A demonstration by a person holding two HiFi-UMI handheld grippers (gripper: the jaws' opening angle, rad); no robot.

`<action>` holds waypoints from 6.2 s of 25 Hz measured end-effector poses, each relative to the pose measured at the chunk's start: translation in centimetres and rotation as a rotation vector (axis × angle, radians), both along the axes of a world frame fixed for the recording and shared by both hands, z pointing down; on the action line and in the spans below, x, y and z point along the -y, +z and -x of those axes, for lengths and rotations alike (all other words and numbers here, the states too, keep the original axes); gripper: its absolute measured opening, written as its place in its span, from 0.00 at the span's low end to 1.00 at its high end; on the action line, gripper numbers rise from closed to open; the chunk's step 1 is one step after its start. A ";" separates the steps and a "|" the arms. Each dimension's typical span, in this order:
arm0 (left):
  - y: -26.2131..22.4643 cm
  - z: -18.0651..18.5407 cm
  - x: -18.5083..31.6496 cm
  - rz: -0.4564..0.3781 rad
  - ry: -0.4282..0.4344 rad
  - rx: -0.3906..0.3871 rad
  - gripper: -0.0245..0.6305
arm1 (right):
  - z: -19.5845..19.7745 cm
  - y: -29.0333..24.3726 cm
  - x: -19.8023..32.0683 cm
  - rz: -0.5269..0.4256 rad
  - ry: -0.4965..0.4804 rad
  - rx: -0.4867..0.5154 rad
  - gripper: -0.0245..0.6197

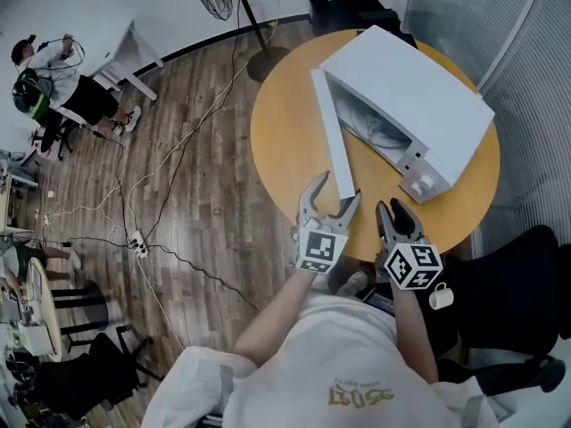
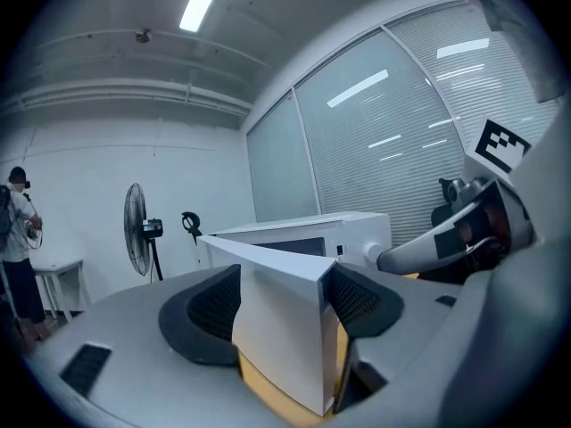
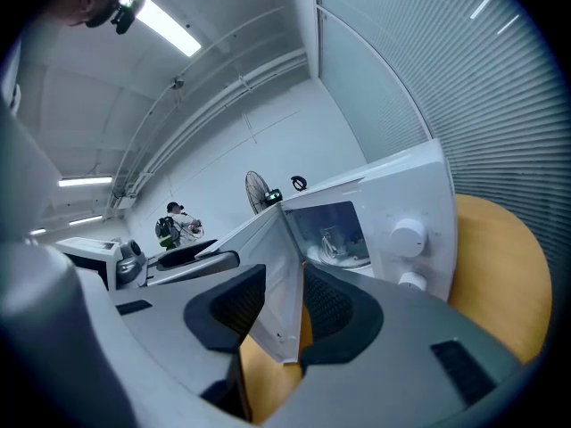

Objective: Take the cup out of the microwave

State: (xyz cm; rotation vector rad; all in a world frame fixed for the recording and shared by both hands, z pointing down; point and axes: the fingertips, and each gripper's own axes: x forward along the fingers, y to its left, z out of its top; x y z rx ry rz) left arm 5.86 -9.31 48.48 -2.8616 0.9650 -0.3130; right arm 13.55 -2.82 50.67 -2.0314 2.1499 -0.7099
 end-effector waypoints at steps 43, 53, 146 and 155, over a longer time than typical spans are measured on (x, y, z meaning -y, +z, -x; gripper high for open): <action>0.5 9.9 2.0 0.019 -0.172 -0.075 0.29 | 6.6 2.3 3.7 0.044 -0.155 0.017 0.22; 1.0 13.0 4.1 0.076 -0.257 -0.086 0.27 | 8.3 2.4 5.2 0.044 -0.190 0.020 0.22; 1.3 16.9 10.6 0.138 -0.227 -0.053 0.30 | -5.7 10.2 22.1 0.202 -0.047 -0.168 0.24; 1.9 16.7 10.8 0.142 -0.228 -0.050 0.30 | -5.8 11.1 24.2 0.172 -0.104 -0.178 0.24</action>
